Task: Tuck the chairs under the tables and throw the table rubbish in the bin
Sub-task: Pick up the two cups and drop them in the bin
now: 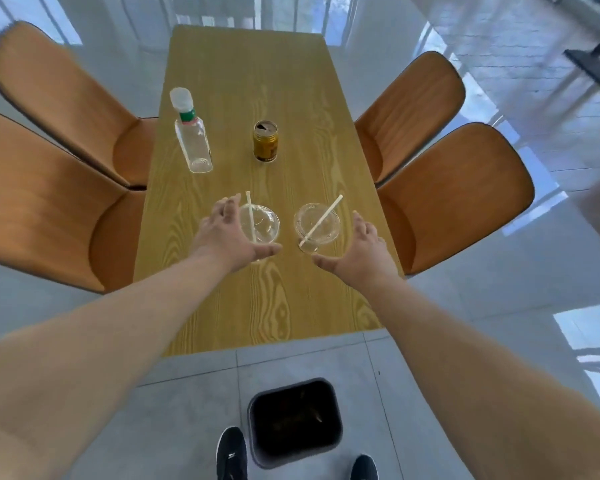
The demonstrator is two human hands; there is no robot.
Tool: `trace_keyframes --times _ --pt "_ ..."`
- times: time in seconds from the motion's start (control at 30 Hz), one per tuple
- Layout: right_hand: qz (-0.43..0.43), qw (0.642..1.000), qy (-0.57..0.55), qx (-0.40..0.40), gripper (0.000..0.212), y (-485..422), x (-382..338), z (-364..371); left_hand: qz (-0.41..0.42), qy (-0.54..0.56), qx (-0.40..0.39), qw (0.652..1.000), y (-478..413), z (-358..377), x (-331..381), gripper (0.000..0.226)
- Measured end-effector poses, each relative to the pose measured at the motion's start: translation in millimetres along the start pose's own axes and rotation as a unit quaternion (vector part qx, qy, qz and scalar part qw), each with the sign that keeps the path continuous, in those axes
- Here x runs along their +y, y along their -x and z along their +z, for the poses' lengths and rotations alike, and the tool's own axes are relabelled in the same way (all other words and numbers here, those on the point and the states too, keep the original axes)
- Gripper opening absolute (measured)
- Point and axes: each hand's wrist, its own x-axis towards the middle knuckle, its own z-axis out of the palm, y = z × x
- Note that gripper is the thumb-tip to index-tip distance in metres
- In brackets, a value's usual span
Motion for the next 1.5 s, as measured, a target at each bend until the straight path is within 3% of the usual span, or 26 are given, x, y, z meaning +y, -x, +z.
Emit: trace_keyframes --times 0.17,0.33,0.7,1.0,1.23,1.5 --pt "-0.075 0.996 -0.055 -0.009 0.134 -57.6 -3.5 13.6 -0.017 0.059 0.051 0.997 -12.7 17.9 7.7 0.121" --pt "-0.131 0.989 -0.076 -0.005 0.105 -65.9 -10.3 20.3 -0.014 0.076 0.075 0.994 7.9 36.4 12.1 0.115" --pt "-0.115 0.991 -0.033 -0.065 0.112 63.5 43.0 31.1 0.073 0.078 0.007 0.994 119.4 70.5 4.2 0.109" --pt "-0.164 0.984 -0.024 -0.065 0.109 165.3 108.1 60.6 0.079 0.06 0.011 0.995 232.4 128.9 1.6 0.106" --pt "-0.157 0.98 -0.012 -0.119 0.108 225.1 182.6 140.8 0.014 0.063 -0.036 0.997 310.9 237.7 -43.4 0.107" --pt "-0.151 0.976 0.008 -0.155 0.114 203.0 211.9 257.5 -0.007 0.013 -0.064 0.998 280.7 338.1 -88.9 0.112"
